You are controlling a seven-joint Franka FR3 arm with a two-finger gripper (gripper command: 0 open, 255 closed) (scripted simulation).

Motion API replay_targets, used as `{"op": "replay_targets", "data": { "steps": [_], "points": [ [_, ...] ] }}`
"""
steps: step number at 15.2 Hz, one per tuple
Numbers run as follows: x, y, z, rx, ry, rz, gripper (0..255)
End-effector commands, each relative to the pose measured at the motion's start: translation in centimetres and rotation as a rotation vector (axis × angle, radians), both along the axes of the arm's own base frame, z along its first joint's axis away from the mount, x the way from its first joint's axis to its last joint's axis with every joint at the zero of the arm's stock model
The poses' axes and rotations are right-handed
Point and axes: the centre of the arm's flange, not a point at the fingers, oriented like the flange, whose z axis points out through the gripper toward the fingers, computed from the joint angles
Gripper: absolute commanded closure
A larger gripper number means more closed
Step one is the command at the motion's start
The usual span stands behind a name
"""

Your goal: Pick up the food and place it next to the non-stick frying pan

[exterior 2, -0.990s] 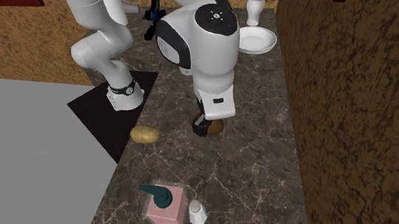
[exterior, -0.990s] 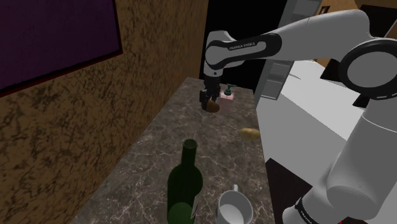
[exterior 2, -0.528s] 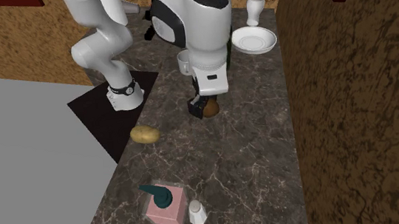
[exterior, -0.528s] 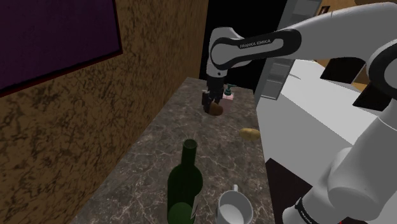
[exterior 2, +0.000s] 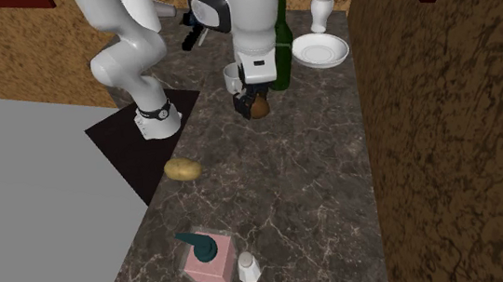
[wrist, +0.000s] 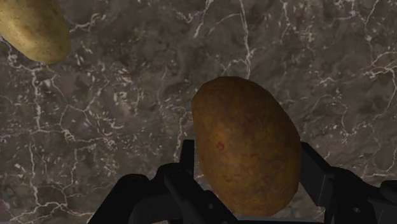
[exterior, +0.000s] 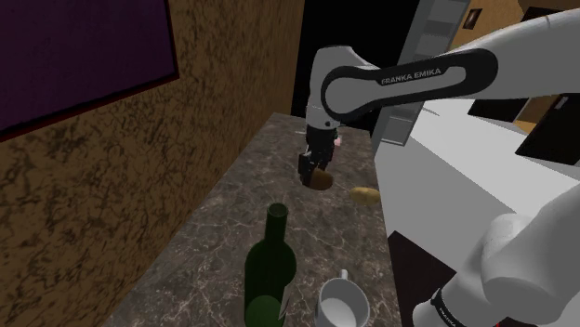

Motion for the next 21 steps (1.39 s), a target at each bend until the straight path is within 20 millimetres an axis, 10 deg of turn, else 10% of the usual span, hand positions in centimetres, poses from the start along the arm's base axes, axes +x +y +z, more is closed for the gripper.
{"op": "replay_targets", "data": {
  "steps": [1, 21],
  "points": [
    [-2.0, 1.9, -0.1, 0.000, 0.000, -0.001, 255],
    [-22.4, 18.6, 0.0, 0.000, 0.000, -0.001, 255]
  ]
}}
